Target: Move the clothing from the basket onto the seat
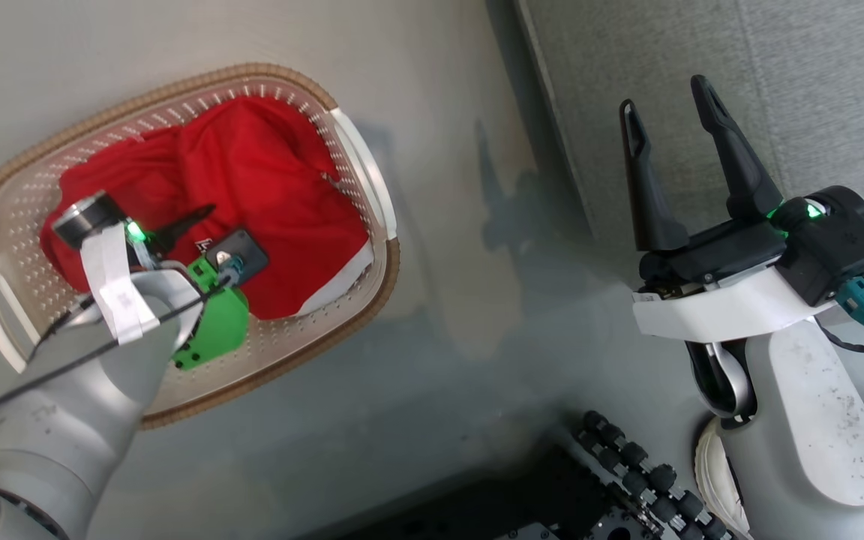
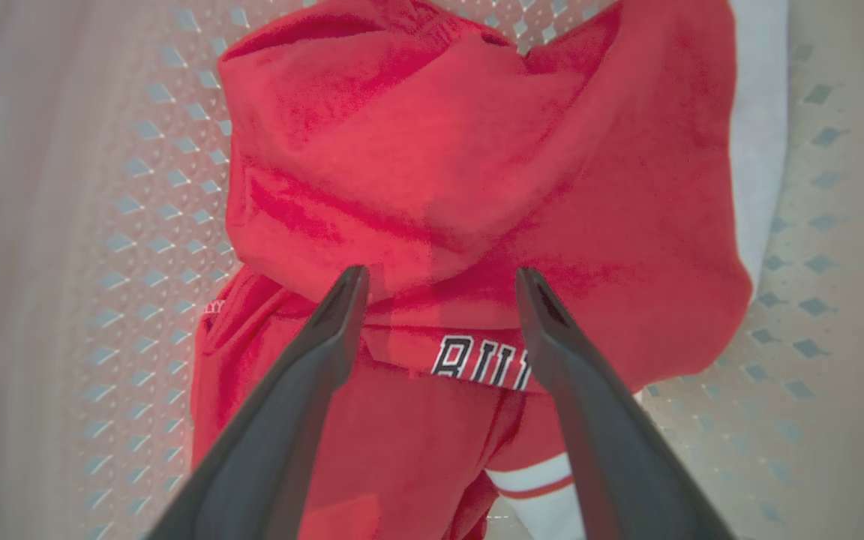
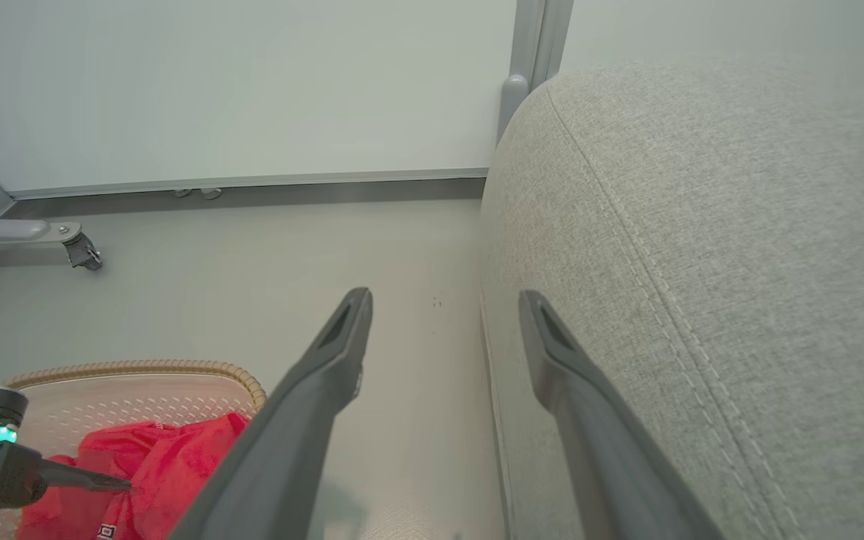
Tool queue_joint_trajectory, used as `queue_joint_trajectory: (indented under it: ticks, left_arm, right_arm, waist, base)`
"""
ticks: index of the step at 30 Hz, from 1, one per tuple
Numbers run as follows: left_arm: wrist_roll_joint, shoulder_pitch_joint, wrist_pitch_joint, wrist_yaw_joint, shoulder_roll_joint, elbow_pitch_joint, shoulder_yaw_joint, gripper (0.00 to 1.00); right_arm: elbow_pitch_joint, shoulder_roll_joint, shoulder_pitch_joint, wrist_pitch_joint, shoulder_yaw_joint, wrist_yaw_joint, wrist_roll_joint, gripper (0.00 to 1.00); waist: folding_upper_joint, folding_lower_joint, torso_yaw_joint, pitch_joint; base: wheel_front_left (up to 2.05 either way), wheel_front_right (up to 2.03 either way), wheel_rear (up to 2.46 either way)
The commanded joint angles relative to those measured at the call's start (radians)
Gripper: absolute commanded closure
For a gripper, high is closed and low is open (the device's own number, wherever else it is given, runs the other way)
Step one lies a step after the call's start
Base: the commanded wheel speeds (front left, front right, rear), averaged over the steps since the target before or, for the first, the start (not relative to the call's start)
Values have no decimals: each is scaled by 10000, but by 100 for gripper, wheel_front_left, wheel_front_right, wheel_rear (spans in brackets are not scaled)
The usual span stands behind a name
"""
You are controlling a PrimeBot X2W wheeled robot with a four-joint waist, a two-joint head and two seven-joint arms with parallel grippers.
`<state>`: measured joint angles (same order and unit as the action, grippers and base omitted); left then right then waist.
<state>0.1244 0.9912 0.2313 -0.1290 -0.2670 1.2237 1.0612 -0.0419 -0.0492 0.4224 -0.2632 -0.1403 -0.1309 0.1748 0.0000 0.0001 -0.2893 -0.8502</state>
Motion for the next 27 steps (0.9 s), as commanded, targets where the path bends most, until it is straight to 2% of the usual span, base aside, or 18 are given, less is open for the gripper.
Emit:
queue_joint_trajectory:
  ticks: [1,12,23,25,26,27]
  left_arm:
    - [135,317,-94,-22,-151,84,189,0]
    - [277,1719,-320,-21,-126,363,1500,0]
    - [187,2096,-908,-22,174,562,1990,0]
    - [157,2107,-962,-22,224,573,2036,86]
    - [160,2082,-1039,-22,247,584,2056,100]
    - [158,2056,-1100,-22,270,591,2075,100]
  right_arm:
    - [-93,-24,167,-25,31,3,-64,0]
    - [-516,-24,196,-25,10,3,-56,0]
    - [-800,-24,-70,-25,152,3,-125,0]
    - [-840,-24,-103,-25,137,3,-154,0]
    - [-852,-22,-113,-25,128,3,-164,0]
    - [-865,-24,-122,-25,127,3,-175,0]
  waist:
    - [0,-1,72,-526]
    - [0,-1,225,-1595]
    - [0,-1,320,-1967]
    - [0,-1,339,-1965]
    - [0,-1,346,-1961]
    - [0,-1,356,-1955]
  base:
    - [0,0,0]
    - [0,0,0]
    - [0,0,0]
    - [0,0,0]
    - [0,0,0]
    - [0,0,0]
